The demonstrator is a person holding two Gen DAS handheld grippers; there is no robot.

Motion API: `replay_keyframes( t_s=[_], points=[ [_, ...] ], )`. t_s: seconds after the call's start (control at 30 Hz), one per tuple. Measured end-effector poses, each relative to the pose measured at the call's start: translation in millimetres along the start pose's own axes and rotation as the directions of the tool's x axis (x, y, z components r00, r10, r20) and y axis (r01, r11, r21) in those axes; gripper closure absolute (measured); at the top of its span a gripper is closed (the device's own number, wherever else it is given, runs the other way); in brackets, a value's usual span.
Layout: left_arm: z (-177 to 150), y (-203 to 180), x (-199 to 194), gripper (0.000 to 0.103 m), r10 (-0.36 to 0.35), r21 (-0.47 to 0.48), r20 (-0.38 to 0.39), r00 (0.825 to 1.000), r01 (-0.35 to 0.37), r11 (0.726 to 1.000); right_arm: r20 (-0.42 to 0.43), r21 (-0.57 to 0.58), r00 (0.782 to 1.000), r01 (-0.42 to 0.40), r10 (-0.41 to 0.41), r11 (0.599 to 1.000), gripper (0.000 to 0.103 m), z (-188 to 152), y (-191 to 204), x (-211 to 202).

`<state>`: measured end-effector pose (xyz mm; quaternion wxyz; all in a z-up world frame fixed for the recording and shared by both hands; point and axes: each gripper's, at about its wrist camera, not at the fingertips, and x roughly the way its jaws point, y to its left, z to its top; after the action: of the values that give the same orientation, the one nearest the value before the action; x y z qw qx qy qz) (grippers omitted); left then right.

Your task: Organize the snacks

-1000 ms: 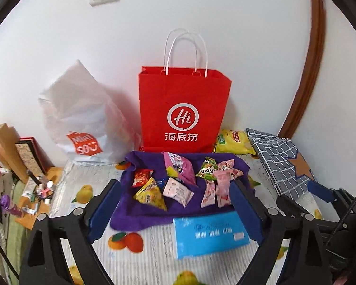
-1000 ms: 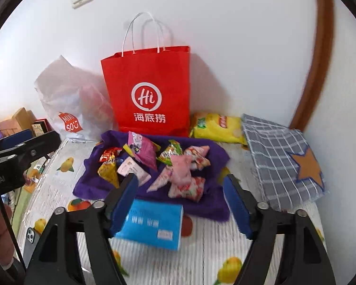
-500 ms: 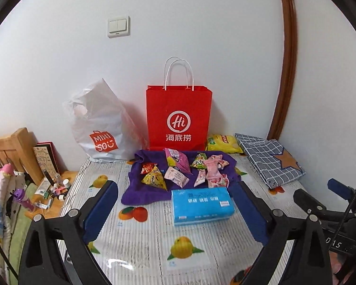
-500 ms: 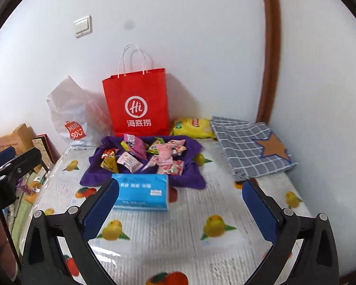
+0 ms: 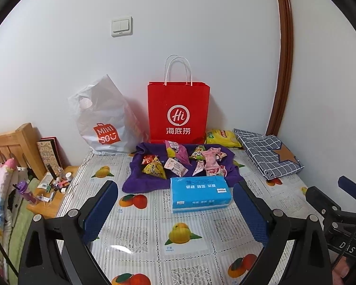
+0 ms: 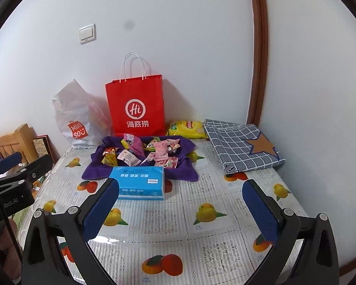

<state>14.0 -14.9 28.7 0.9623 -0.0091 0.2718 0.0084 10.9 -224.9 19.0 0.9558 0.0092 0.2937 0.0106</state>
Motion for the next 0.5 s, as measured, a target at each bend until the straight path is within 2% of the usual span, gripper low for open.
replay_keyframes(
  t_s=[0.5],
  points=[
    [1.4,-0.6,-8.5,0.005,0.003,0.003,0.007,1.0,-0.003,1.0,0.006,0.001,1.0,-0.016,0.016,1.0,0.001,-3.9,2.7,-5.5]
  ],
)
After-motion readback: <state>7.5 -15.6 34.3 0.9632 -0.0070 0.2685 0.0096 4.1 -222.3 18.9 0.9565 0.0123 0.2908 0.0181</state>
